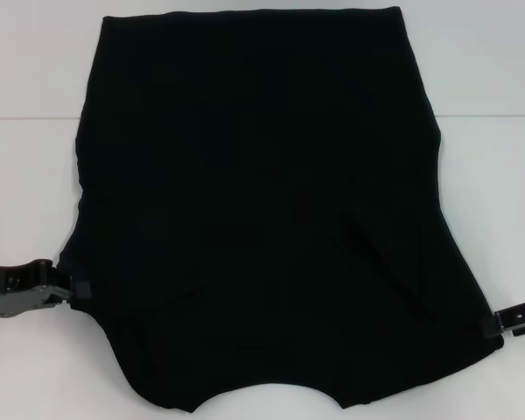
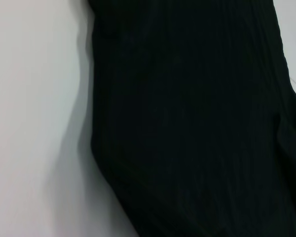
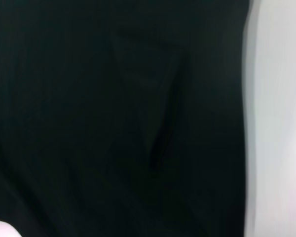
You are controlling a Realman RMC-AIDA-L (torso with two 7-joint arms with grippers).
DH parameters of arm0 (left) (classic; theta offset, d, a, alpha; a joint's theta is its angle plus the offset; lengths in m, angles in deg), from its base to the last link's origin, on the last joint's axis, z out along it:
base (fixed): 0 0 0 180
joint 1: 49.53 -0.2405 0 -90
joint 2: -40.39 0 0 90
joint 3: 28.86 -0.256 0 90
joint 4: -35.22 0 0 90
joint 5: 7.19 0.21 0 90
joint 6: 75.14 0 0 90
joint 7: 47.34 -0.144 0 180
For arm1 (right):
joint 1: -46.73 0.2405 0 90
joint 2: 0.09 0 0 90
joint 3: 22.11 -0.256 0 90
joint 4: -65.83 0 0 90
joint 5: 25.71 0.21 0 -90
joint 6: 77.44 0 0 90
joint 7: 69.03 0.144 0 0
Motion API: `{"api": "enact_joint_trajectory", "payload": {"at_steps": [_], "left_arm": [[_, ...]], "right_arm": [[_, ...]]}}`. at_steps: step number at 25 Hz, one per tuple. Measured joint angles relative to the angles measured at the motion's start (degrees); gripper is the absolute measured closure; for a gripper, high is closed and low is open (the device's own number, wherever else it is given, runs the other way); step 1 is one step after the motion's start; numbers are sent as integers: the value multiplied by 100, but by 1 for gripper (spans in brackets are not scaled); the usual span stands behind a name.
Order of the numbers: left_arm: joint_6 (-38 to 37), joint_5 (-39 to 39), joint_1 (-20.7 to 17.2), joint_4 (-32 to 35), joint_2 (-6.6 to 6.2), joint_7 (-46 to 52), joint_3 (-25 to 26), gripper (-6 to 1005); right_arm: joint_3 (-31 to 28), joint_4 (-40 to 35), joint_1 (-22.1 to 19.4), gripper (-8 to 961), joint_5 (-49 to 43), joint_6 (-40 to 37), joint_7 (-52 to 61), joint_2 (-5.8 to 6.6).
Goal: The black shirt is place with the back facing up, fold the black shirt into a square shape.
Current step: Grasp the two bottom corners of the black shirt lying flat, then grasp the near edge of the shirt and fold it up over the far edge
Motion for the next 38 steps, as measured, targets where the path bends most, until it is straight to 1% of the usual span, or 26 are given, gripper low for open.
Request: {"api": "enact_joint_trajectory", "payload": {"at_steps": [5,13,17,22,29,31,37,38], "left_arm": [[12,0,-13,-1,8,0,0,958],[67,0,-3,-1,8,-2,-1,953],[78,-38,0,-9,5,-3,0,949],[84,-51,1,-9,1,-3,-1,945],[84,-86,6,-9,0,-3,-1,939],[83,-91,12,-9,0,-3,-1,938],[56,-131,19,-9,0,-16,-34,933],[48,-131,22,-9,0,-24,-39,932]], "right_arm": [[22,44,58,335,-8,86,-12,-78],[219,408,237,339,-6,237,10,-90],[213,416,282,342,112,236,5,-131],[221,392,294,345,366,191,27,-136],[269,450,317,349,361,123,42,-92],[248,451,293,580,358,118,63,-72],[221,403,241,790,354,132,123,-59],[219,403,238,811,354,131,124,-57]]}}
